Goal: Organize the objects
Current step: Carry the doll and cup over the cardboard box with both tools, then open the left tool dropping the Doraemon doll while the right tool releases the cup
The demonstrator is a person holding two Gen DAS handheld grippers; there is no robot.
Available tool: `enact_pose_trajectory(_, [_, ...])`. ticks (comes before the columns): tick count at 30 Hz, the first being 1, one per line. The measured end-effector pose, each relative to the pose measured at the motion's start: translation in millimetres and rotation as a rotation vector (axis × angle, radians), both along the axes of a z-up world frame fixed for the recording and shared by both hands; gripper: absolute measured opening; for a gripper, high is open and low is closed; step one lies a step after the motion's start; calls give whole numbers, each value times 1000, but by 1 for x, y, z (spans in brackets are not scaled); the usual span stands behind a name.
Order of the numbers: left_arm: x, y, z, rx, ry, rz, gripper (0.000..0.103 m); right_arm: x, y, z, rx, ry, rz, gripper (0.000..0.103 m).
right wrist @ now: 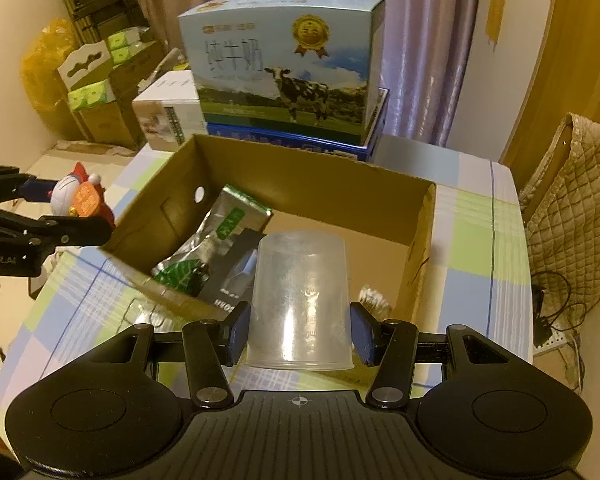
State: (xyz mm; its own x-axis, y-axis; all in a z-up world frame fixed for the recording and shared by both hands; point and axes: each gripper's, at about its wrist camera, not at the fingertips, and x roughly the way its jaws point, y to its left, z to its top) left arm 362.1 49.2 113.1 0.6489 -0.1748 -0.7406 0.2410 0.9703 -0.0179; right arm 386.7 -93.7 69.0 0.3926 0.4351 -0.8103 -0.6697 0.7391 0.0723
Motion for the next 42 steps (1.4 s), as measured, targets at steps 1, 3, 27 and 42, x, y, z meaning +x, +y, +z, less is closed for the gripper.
enact_pose_trajectory(1, [4,1,-1,-3,3,2,65,5,0,-1,2,7,-5,49])
enact_pose_trajectory(3, [12,2,-3,-5,8,7,65,14,0,-3,2,18,-15,49])
enact_pose_trajectory(27, [81,2,-58,12,68,36,65,49,-4,-40,-15,44,-59,49])
enact_pose_trajectory(42, [78,11,-50,8,21,47,74,51,-2,-39,-10,31,-68,50])
